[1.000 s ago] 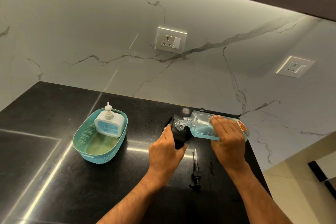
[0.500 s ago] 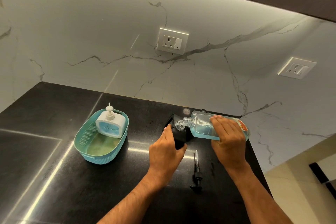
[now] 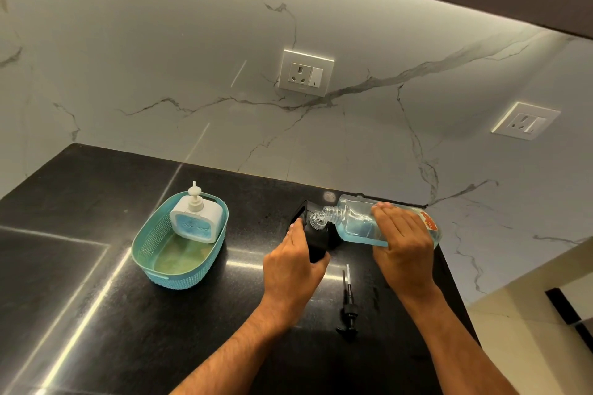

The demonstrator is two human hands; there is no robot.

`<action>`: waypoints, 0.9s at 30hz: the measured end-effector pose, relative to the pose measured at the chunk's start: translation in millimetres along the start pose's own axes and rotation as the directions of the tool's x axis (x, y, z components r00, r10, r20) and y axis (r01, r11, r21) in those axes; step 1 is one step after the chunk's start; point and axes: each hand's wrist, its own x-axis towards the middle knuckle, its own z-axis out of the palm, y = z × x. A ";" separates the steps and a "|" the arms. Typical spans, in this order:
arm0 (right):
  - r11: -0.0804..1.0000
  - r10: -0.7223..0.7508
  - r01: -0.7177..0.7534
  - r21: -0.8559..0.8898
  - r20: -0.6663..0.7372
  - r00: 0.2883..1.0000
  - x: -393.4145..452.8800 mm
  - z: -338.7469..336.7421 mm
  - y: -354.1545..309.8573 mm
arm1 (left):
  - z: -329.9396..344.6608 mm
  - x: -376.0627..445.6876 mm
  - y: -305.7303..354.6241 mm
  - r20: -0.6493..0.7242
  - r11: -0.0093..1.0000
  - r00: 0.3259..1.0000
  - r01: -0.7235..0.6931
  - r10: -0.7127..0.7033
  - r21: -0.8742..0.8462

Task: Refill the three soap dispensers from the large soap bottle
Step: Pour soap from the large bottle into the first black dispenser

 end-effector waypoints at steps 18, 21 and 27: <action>0.999 -0.029 0.029 -0.017 -0.007 1.000 0.0 -3.1 4.5 | 1.0 -2.0 2.0 -0.007 1.000 1.000 0.009 -0.009 0.019; 0.999 -0.032 0.032 -0.017 -0.008 0.999 0.1 -3.7 4.1 | 1.0 -2.4 2.5 -0.010 1.000 1.000 0.003 -0.003 0.015; 0.999 -0.031 0.031 -0.019 -0.004 1.000 0.4 -5.3 3.0 | -0.7 -3.3 2.8 -0.014 1.000 1.000 -0.007 0.007 0.001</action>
